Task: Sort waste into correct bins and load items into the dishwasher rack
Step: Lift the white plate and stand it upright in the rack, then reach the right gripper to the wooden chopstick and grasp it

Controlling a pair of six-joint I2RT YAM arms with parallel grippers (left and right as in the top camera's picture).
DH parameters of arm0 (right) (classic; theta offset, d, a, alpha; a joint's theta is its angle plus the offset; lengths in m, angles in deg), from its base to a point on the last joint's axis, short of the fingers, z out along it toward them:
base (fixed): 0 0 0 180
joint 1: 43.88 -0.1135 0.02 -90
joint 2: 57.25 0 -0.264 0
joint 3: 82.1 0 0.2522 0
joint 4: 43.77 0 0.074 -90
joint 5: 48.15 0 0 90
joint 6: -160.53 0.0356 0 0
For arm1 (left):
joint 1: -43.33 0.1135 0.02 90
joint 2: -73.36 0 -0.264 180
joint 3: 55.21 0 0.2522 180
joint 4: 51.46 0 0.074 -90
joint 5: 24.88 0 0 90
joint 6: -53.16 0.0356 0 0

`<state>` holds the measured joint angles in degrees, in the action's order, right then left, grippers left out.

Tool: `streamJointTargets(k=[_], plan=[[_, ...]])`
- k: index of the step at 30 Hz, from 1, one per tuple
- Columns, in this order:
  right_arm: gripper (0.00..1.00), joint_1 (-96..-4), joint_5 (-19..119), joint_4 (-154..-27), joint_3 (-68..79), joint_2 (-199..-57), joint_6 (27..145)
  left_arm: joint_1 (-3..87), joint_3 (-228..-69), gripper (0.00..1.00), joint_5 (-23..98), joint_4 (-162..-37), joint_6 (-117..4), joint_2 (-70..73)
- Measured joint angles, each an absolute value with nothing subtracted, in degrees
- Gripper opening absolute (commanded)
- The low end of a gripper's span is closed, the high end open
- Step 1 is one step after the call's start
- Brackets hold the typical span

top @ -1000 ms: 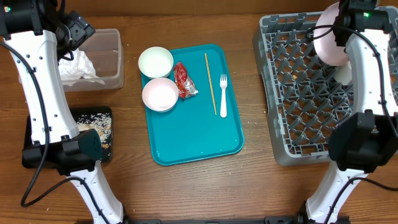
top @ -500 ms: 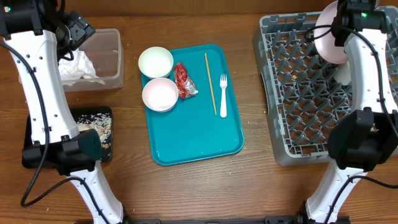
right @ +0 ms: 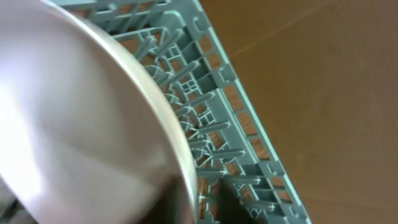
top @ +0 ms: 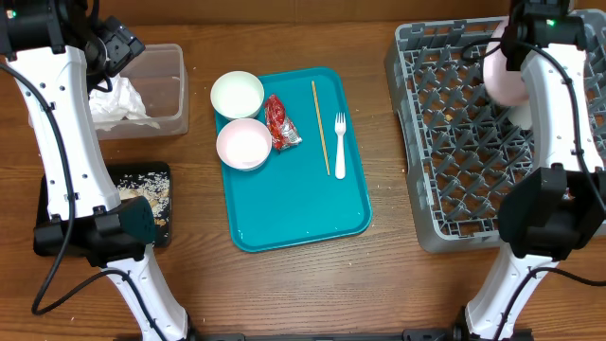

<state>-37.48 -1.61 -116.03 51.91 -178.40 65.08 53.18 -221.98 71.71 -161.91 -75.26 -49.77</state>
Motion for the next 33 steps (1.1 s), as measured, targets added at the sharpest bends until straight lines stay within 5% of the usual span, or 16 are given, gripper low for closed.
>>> streamJointTargets(k=[10, 14, 18, 24, 33], plan=[[0.50, -42.9, 7.9, -119.2, 51.9, -178.4, 69.3, 53.2, -222.0, 1.00, 71.7, -161.9, -75.3, -49.8], [0.71, -47.4, 16.8, -122.4, 52.5, -178.4, 71.9, 53.2, -222.0, 1.00, 71.7, -161.9, -75.3, -49.8], [0.79, -53.2, 31.1, -124.2, 53.1, -178.4, 73.0, 53.2, -222.0, 1.00, 71.7, -161.9, -75.3, -49.8], [0.79, -62.1, 46.5, -122.5, 52.3, -178.4, 73.7, 53.2, -222.0, 1.00, 71.7, -161.9, -75.3, -49.8], [0.70, -69.1, 51.6, -110.6, 39.0, -178.4, 78.3, 53.2, -222.0, 1.00, 71.7, -161.9, -75.3, -49.8]])
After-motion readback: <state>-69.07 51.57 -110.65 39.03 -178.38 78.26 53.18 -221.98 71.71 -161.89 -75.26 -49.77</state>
